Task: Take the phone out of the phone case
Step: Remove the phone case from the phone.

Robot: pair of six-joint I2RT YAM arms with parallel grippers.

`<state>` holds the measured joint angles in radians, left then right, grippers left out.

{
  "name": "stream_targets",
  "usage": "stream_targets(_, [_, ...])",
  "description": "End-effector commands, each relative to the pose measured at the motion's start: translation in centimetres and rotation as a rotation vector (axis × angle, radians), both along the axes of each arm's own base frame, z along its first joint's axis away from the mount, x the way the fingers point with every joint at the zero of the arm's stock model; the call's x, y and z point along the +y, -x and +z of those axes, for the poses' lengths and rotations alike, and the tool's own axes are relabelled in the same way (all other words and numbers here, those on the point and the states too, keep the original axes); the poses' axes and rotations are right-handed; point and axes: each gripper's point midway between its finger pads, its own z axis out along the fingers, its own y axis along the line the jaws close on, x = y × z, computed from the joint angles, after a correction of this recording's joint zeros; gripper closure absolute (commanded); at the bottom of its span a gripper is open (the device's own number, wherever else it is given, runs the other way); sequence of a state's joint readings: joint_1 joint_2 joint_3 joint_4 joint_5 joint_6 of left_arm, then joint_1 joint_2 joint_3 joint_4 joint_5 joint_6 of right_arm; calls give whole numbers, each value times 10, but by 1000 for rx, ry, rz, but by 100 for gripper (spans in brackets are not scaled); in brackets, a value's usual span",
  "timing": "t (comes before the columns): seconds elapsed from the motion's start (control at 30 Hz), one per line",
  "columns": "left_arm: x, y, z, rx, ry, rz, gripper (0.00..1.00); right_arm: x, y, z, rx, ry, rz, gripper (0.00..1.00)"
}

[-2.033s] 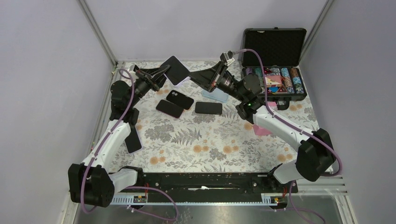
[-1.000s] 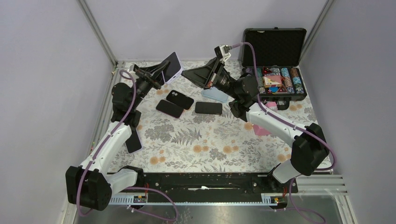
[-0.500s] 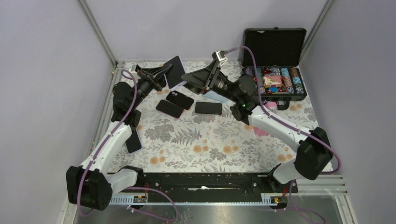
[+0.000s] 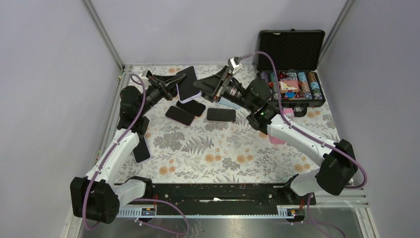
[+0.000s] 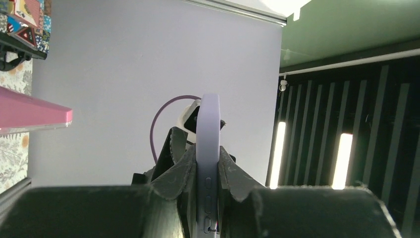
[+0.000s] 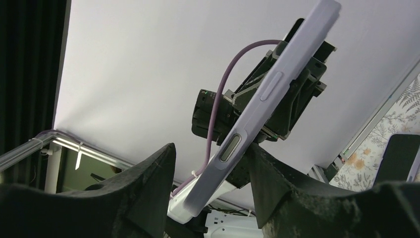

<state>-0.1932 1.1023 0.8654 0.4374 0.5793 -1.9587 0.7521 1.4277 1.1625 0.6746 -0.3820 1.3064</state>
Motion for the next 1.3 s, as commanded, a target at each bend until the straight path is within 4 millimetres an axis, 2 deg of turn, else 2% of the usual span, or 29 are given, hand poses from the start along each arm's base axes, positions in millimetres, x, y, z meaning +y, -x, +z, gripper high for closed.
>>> stream_targets(0.0, [6, 7, 6, 33, 88, -6, 100, -5, 8, 23, -79, -37, -18, 36])
stream_targets(0.07, [10, 4, -2, 64, 107, 19, 100, -5, 11, 19, -94, -8, -24, 32])
stream_targets(0.17, [13, 3, -4, 72, 111, 41, 100, -5, 14, 15, -97, 18, -29, 33])
stream_targets(0.23, [14, 2, -3, 74, 111, 50, 100, -5, 14, 14, -96, 24, -32, 40])
stream_targets(0.33, [13, 3, -1, 70, 107, 45, 100, -8, 12, 15, -112, 14, -54, 58])
stream_targets(0.43, [12, 3, -7, 95, 96, 40, 100, -9, 11, 21, -137, -10, -70, 70])
stream_targets(0.53, [10, 4, -19, 138, 61, 30, 100, -11, 14, 36, -189, -66, -67, 73])
stream_targets(0.6, [8, 5, -27, 170, 43, 21, 100, -10, 16, 44, -219, -86, -55, 68])
stream_targets(0.67, [9, 6, -35, 191, 48, 25, 100, -9, 19, 48, -224, -91, -37, 56])
stream_targets(0.7, [11, 5, -36, 197, 62, 37, 100, -8, 19, 46, -209, -85, -29, 48])
stream_targets(0.77, [17, 3, -36, 189, 85, 65, 100, -6, 19, 36, -160, -59, -16, 38])
stream_targets(0.83, [25, -3, -34, 181, 101, 95, 100, -5, 19, 24, -114, -36, -4, 33])
stream_targets(0.93, [31, -9, -31, 170, 101, 127, 100, -6, 21, 16, -78, -29, 6, 32])
stream_targets(1.0, [30, -10, -27, 168, 85, 130, 100, -6, 20, 15, -75, -23, 2, 35])
stream_targets(1.1, [30, -11, -26, 174, 88, 127, 100, -3, 17, 15, -78, -22, 3, 45])
stream_targets(1.13, [30, -9, -24, 172, 96, 121, 100, 0, 14, 16, -85, -22, 3, 54])
stream_targets(1.27, [27, -6, -21, 177, 91, 101, 100, 3, 10, 19, -127, -35, -12, 73])
